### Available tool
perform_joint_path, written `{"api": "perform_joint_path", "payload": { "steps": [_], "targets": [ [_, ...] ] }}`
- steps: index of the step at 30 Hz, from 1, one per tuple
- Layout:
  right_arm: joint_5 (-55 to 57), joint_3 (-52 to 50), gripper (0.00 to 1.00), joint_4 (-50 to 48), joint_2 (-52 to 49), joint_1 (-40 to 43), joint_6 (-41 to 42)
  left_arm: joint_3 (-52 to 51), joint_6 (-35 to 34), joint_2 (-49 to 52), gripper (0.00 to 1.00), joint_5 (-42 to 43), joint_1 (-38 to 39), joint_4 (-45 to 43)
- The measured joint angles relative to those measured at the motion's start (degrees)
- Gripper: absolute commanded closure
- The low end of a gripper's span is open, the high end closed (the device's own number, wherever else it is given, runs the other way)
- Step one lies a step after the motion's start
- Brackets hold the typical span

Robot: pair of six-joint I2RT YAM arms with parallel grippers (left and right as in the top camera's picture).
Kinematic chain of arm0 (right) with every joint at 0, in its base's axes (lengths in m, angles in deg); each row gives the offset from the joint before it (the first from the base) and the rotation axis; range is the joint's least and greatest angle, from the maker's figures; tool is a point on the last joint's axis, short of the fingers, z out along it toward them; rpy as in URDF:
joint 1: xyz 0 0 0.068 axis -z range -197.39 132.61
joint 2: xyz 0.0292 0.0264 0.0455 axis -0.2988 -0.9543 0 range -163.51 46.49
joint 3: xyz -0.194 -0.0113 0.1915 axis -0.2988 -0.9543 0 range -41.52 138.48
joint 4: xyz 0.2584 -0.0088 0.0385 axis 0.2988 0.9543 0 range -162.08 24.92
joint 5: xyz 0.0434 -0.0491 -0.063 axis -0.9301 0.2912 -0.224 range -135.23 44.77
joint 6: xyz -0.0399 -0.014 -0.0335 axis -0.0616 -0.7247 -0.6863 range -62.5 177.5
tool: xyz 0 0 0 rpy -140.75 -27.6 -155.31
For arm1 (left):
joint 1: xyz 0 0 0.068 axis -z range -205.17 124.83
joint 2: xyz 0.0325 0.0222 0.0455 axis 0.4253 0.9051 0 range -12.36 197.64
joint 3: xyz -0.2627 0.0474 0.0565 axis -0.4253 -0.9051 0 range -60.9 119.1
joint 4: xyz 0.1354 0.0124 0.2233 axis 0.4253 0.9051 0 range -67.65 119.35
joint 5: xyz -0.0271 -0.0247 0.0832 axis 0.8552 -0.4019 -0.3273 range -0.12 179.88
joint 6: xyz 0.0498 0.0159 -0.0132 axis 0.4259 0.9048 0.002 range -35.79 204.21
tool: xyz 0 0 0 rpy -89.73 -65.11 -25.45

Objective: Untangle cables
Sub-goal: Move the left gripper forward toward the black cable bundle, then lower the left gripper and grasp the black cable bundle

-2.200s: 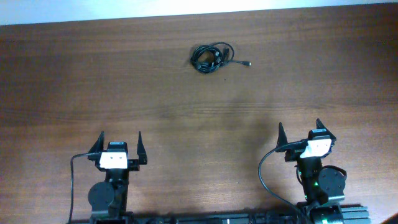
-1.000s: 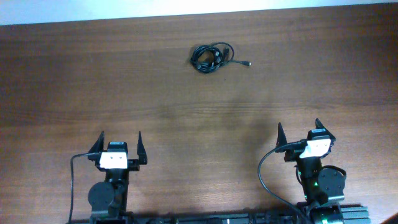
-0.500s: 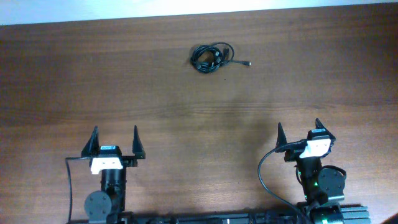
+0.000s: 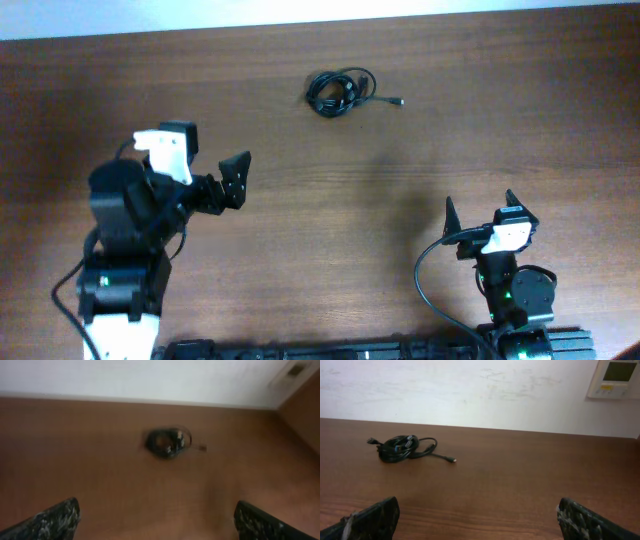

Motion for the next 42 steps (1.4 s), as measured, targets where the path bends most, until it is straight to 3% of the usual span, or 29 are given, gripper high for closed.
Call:
{"api": "perform_joint_path", "payload": {
  "steps": [5,17,20,24,27,30,33,42],
  "targets": [
    [0.0,0.0,0.01,0.0,0.0,0.0,0.0,5.2,0.0,13.4,0.01,11.1,0.1,4.5],
    [0.0,0.0,0.01,0.0,0.0,0.0,0.0,5.3,0.0,13.6,0.00,13.8,0.1,7.0],
    [0.0,0.0,0.01,0.0,0.0,0.0,0.0,5.3,-4.6,13.6,0.05,9.8,0.4,8.0],
    [0.0,0.0,0.01,0.0,0.0,0.0,0.0,6.7,-9.0,13.9,0.06,-1.7,7.6,10.6],
    [0.0,0.0,0.01,0.0,0.1,0.0,0.0,16.8,-9.8,18.1,0.08,-10.4,12.1,16.5],
    [0.0,0.0,0.01,0.0,0.1,0.0,0.0,27.1,-10.6,29.5,0.01,-12.5,12.6,21.5],
    [0.0,0.0,0.01,0.0,0.0,0.0,0.0,29.5,-13.5,35.8,0.01,-12.8,12.6,21.1],
    [0.0,0.0,0.01,0.0,0.0,0.0,0.0,29.8,-19.1,39.6,0.01,-12.5,13.0,19.5]
  ]
}}
